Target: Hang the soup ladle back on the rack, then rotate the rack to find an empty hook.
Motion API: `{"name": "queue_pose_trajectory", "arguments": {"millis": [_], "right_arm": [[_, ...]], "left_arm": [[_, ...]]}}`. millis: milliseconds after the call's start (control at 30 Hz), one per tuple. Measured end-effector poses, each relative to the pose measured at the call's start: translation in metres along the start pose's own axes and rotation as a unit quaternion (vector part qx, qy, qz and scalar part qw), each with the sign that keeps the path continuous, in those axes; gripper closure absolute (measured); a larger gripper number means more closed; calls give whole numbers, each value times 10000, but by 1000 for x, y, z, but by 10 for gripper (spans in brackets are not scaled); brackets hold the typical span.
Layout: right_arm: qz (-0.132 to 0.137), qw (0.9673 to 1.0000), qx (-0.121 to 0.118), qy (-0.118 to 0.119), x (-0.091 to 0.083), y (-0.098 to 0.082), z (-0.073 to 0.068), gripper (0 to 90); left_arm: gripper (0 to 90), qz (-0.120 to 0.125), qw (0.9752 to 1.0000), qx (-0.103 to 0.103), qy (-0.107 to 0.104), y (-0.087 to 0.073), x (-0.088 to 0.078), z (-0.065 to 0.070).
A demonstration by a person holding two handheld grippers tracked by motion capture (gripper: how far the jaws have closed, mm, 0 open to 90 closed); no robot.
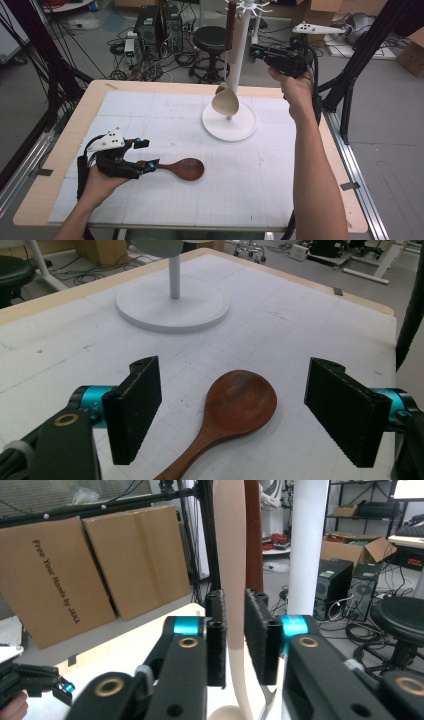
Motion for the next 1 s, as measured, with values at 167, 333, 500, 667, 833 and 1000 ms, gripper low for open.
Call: {"name": "queue_pose_trajectory", "arguments": {"millis": [167,333,500,667,833,1000], "right_arm": [[15,9999,-85,99,-3,3,1,896],[5,9996,-195,198,-7,13,5,899],[152,9995,-244,132,-12,30,12,899],[224,9993,-279,119,-15,43,16,898],[244,9992,-293,136,-13,50,18,898],[196,9993,-303,123,-6,54,19,898]], "left_arm": [[234,-7,10000,3,5,0,0,-1],[234,-3,10000,11,4,0,0,-1],[234,2,10000,-4,9,0,0,-2],[234,-12,10000,-3,-24,-1,2,-1],[233,-8,10000,3,2,0,1,-2],[233,-3,10000,4,1,0,1,-2]]}}
Point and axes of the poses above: each handheld gripper's, and its own axes: x roughly forward along the jaws, y roughly out of its top, z roughly to its right, the point moved 6 cm from there along x, roughly forward along the jaws, and after that the axes turned 9 degrees about z, right-handed, at the moved point
